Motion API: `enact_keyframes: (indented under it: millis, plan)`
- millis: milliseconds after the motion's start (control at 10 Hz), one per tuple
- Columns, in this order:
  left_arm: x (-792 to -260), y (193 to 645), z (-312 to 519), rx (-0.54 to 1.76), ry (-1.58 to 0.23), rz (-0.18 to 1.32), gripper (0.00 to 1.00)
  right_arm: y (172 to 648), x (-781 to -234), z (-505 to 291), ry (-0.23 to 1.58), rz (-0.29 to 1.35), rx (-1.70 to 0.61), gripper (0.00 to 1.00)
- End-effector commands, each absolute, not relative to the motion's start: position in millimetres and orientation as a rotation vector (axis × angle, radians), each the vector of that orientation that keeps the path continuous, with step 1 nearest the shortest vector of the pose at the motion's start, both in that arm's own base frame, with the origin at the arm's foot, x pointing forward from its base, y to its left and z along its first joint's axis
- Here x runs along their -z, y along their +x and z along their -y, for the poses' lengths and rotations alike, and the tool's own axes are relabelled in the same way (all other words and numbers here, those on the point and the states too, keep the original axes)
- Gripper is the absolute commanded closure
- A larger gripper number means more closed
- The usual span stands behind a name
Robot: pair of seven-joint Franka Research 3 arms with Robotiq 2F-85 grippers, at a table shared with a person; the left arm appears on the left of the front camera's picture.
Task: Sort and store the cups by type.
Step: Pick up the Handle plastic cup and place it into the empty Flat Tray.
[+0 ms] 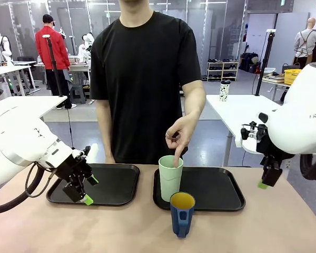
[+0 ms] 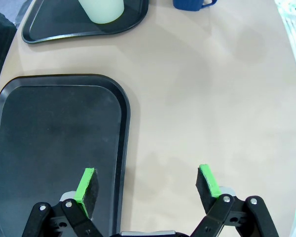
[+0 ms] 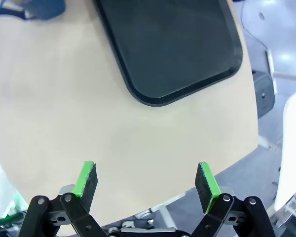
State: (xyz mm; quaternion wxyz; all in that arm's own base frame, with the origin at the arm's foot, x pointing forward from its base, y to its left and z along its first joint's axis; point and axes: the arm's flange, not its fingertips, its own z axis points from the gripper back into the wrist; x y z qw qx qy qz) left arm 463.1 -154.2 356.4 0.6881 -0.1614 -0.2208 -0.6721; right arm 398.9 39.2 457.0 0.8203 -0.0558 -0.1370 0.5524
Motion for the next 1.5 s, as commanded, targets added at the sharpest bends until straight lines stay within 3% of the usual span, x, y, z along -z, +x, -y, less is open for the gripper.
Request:
enact_keyframes:
  millis: [0,600,1400]
  plan:
    - [-354.6,463.6,154.4,1.506,-0.374,0.519,0.0,401.3,-456.9,-29.2,-0.065,0.287,-1.242,0.0]
    - [-354.6,463.6,154.4,1.506,-0.374,0.519,0.0,395.9,-449.5,-37.1,-0.12,0.261,-1.216,0.0]
    - [-354.6,463.6,154.4,1.506,-0.374,0.519,0.0,373.3,-393.2,-84.3,0.11,0.228,-1.461,0.0]
